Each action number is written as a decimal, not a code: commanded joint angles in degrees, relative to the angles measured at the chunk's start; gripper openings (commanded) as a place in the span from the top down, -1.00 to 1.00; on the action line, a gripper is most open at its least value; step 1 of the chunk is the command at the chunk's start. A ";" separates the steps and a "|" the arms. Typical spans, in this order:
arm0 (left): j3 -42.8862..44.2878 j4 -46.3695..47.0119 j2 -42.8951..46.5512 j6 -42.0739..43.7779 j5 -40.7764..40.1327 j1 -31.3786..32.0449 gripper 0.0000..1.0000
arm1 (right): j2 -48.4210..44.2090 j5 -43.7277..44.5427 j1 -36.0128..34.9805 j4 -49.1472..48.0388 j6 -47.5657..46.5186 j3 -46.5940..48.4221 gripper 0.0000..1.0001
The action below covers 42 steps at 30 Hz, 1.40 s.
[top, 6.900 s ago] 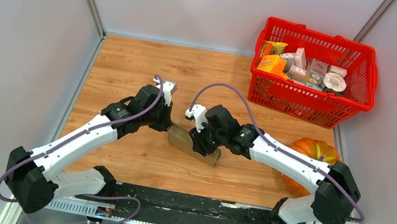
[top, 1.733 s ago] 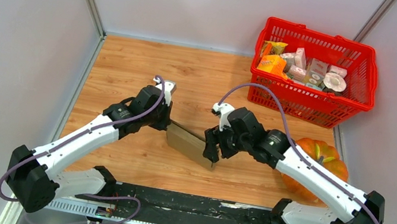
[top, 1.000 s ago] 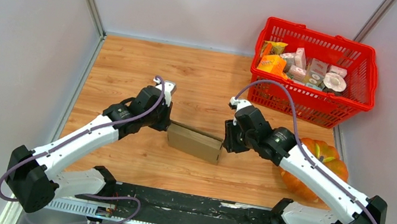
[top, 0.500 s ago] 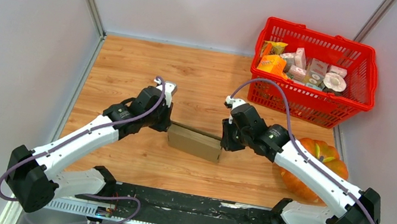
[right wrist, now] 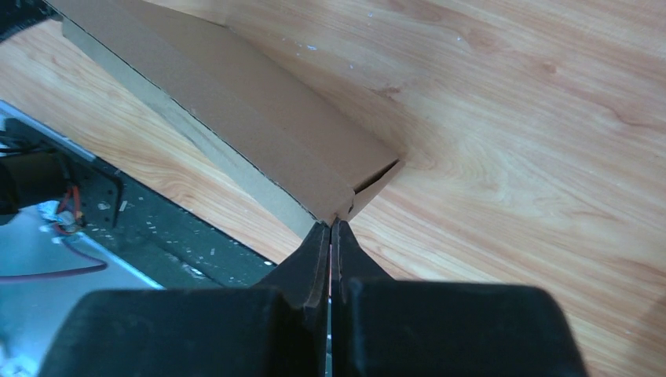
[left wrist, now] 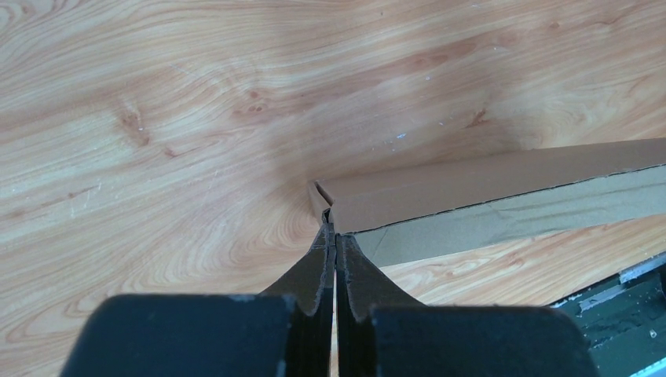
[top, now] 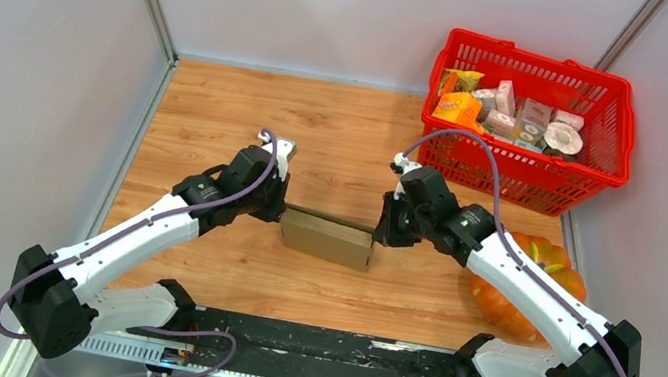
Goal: Fold the paper box
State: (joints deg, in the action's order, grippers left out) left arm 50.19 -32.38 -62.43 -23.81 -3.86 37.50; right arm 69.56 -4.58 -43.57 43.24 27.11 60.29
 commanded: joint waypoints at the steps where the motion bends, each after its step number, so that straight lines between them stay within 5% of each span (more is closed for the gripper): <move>1: 0.43 -4.80 -0.41 -0.62 1.22 1.00 1.00 | -0.92 -7.81 2.00 -6.77 5.31 -0.53 1.00; 22: 0.17 -4.62 -0.85 -0.53 0.17 1.70 1.00 | -1.53 -6.32 3.58 -3.52 0.93 -3.16 1.00; 42: -4.84 -4.54 3.02 0.43 -0.71 1.70 1.00 | -3.55 -0.08 -1.08 -12.04 -2.24 -9.31 1.00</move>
State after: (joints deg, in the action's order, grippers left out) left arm 47.92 -32.56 -59.22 -23.92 -5.91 38.83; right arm 66.61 -6.63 -43.44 34.79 27.62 52.88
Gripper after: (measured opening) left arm 0.007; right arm 0.006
